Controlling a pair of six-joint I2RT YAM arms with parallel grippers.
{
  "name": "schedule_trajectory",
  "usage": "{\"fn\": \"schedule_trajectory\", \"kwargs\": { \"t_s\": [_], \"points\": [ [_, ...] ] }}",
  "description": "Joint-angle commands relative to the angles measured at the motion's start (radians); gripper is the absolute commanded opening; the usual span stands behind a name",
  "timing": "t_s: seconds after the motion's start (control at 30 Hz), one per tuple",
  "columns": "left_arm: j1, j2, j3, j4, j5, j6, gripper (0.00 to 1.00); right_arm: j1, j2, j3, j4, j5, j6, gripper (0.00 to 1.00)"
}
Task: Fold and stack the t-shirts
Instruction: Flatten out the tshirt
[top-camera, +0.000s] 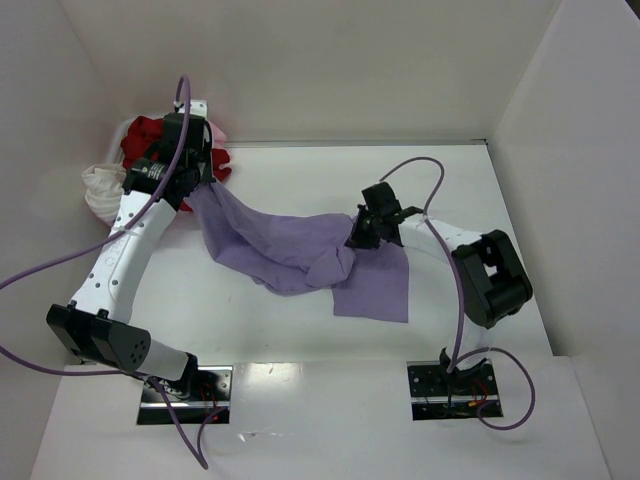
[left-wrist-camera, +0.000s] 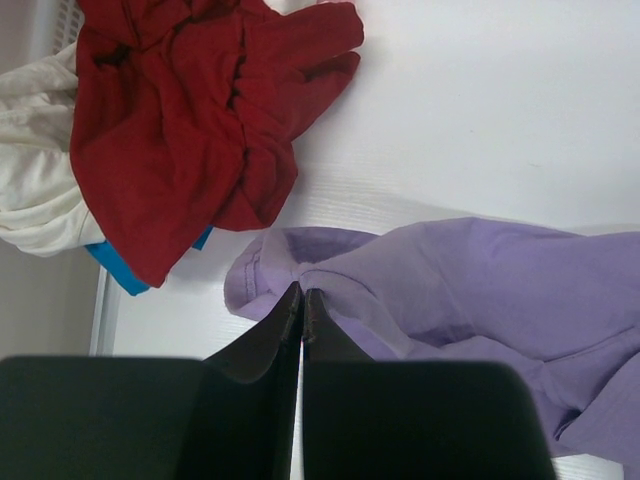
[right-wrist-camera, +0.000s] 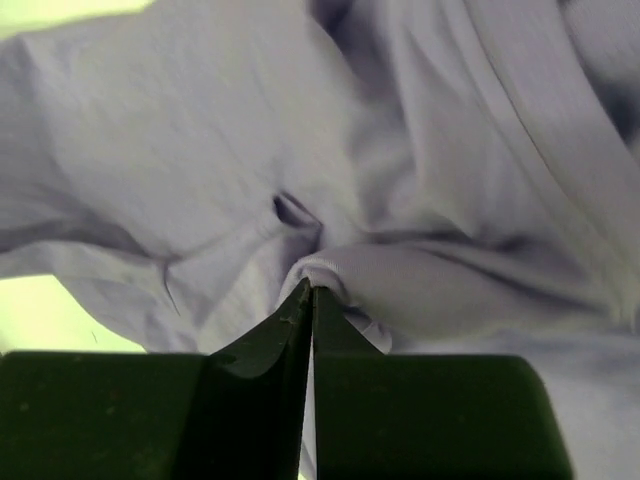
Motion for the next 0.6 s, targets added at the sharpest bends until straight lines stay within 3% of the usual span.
{"fn": "schedule_trajectory", "kwargs": {
  "t_s": [0.0, 0.03, 0.07, 0.27, 0.43, 0.57],
  "points": [
    [0.002, -0.024, -0.014, 0.049, 0.013, 0.024, 0.00, -0.001, 0.059, 0.068, 0.056, -0.021, -0.022, 0.07],
    [0.002, -0.024, -0.014, 0.049, 0.013, 0.024, 0.00, -0.001, 0.072, 0.068, 0.056, -0.021, -0.022, 0.11],
    [0.002, -0.024, -0.014, 0.049, 0.022, 0.024, 0.00, -0.001, 0.081, 0.082, 0.056, -0.021, -0.032, 0.26],
    [0.002, -0.024, -0.023, 0.049, 0.022, 0.024, 0.00, -0.001, 0.029, 0.056, 0.022, 0.040, -0.042, 0.65],
    [0.002, -0.024, -0.032, 0.049, 0.031, 0.024, 0.00, -0.001, -0.087, 0.001, -0.015, 0.094, -0.042, 0.73],
    [0.002, -0.024, -0.032, 0.049, 0.031, 0.024, 0.00, -0.010, -0.167, -0.055, -0.036, 0.112, -0.002, 0.73]
  ]
}}
